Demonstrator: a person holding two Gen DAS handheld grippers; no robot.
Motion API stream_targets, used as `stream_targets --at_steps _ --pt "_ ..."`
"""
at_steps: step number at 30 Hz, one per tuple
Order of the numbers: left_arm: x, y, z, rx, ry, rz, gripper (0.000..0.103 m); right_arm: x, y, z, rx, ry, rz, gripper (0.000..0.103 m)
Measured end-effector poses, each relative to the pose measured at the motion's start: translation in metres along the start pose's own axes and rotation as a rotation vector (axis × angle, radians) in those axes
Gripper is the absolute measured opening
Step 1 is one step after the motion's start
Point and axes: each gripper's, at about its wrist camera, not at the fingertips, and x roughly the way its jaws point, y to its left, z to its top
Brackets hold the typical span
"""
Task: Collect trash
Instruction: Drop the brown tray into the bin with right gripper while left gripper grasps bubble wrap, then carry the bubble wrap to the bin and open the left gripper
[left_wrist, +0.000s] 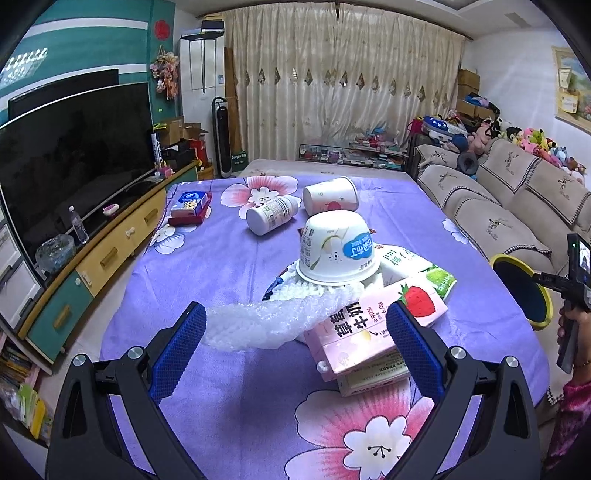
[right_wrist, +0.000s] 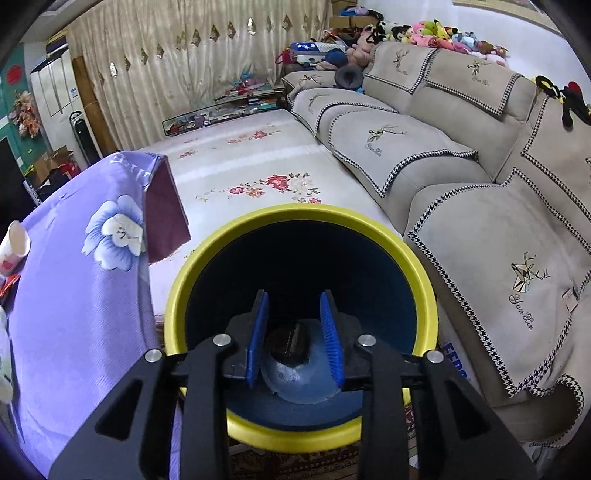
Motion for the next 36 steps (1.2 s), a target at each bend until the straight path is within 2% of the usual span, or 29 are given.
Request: stream_targets --at_steps 5,10,13,17,18,19,23,24,25,28,36 --pt "0.001 0.001 -0.001 0.001 -0.032 0.007 0.096 -0.007 0.009 -0.003 -0.021 -0.006 0.008 0.028" --pt "0.013 0.006 -0.001 -0.007 -0.029 0.039 0.096 -0.008 0.017 -0.004 -0.039 0.000 0.021 0.028" --pt "0.023 0.014 0.000 -0.040 -0.010 0.063 0.096 -0.007 0.021 -0.006 -0.046 0.005 0.026 0.028" --pt "0.039 0.030 0.000 -0.112 0.015 0.050 0.095 -0.007 0.024 -0.008 -0.053 0.008 0.026 0.028" --pt "0.041 0.033 0.000 -0.122 0.013 0.053 0.090 -0.007 0.025 -0.008 -0.057 0.008 0.025 0.028" --pt "0.043 0.036 0.000 -0.130 0.011 0.056 0.074 -0.007 0.026 -0.009 -0.059 0.007 0.024 0.028" --pt "0.056 0.050 0.000 -0.194 0.026 0.007 0.034 -0.008 0.029 -0.010 -0.066 0.006 0.030 0.028" --pt "0.058 0.051 -0.001 -0.197 0.029 0.007 0.020 -0.008 0.030 -0.010 -0.069 0.006 0.032 0.028" --pt "0.062 0.054 -0.001 -0.203 0.038 0.002 0.016 -0.008 0.031 -0.010 -0.071 0.006 0.034 0.028" --pt "0.063 0.055 -0.002 -0.183 0.040 0.000 0.011 -0.010 0.032 -0.010 -0.077 0.004 0.040 0.028" --pt "0.039 0.063 0.004 -0.162 0.004 0.008 0.007 -0.013 0.035 -0.009 -0.085 -0.003 0.046 0.028"
